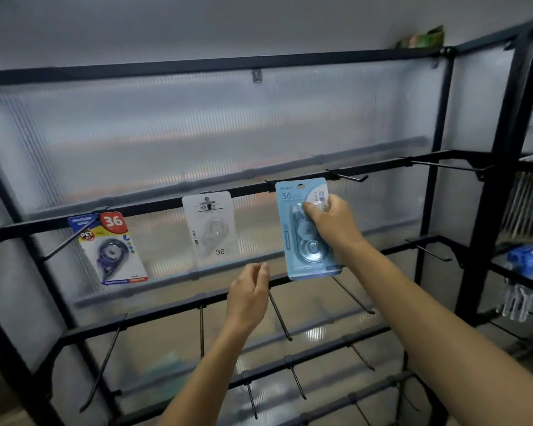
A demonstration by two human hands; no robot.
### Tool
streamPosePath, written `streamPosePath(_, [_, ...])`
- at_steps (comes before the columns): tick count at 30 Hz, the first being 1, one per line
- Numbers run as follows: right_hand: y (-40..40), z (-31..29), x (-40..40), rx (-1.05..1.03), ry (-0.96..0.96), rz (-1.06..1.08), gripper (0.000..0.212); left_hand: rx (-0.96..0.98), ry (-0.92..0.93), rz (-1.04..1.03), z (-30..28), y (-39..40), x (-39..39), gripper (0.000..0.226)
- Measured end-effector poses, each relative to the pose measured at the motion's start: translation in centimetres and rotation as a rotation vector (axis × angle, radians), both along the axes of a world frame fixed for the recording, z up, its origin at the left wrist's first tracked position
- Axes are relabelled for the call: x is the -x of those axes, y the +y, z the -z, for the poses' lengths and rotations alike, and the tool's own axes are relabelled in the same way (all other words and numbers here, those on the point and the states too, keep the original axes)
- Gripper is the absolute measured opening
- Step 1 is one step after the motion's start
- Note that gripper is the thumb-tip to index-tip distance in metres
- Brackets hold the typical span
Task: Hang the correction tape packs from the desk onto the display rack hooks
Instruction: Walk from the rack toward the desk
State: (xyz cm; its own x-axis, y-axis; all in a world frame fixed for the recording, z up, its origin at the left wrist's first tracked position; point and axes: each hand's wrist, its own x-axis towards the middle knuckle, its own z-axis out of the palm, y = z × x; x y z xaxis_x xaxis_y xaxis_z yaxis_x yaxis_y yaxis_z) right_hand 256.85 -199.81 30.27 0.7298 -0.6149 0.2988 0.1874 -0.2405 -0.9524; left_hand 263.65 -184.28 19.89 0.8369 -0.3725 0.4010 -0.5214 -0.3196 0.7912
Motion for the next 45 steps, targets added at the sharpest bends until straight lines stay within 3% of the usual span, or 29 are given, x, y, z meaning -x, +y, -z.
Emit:
streamPosePath(11, [-0.5, 0.5, -1.8, 0.025, 0.088, -0.046, 0.018, -0.104, -0.032, -0.034, 1.3, 0.1, 0.0, 0.018])
streamPosePath(19, [-1.4, 1.3, -6.3, 0.118, 0.152, -0.053, 0.015, -0.411, -0.224, -0.117, 2.0, 0.5, -0.3, 0.038])
streamPosePath(25, [-2.7, 1.5, -9.7, 0.156, 0.223, -0.017, 0.033, -0.477, -0.283, -0.204, 2.2, 1.0, 0.0, 0.042])
streamPosePath(28, [-2.0, 3.1, -9.2, 0.255, 0.190, 0.202, 0.049, -0.515, -0.258, -0.256, 2.4, 1.6, 0.5, 0.043])
streamPosePath(30, [-0.3, 4.6, -7.9, 0.366, 0.108, 0.302, 0.046, -0.537, -0.246, -0.300, 2.6, 2.1, 0.9, 0.042])
streamPosePath(36, [7.8, 9.8, -3.2, 0.576, 0.038, -0.112, 0.025, -0.677, -0.242, -0.451, 3.0, 5.7, 2.3, 0.038])
streamPosePath(45, [24.6, 14.4, 0.7, 0.892, 0.088, -0.579, 0.034, -0.804, -0.158, -0.728, 3.5, 21.3, 8.9, 0.033])
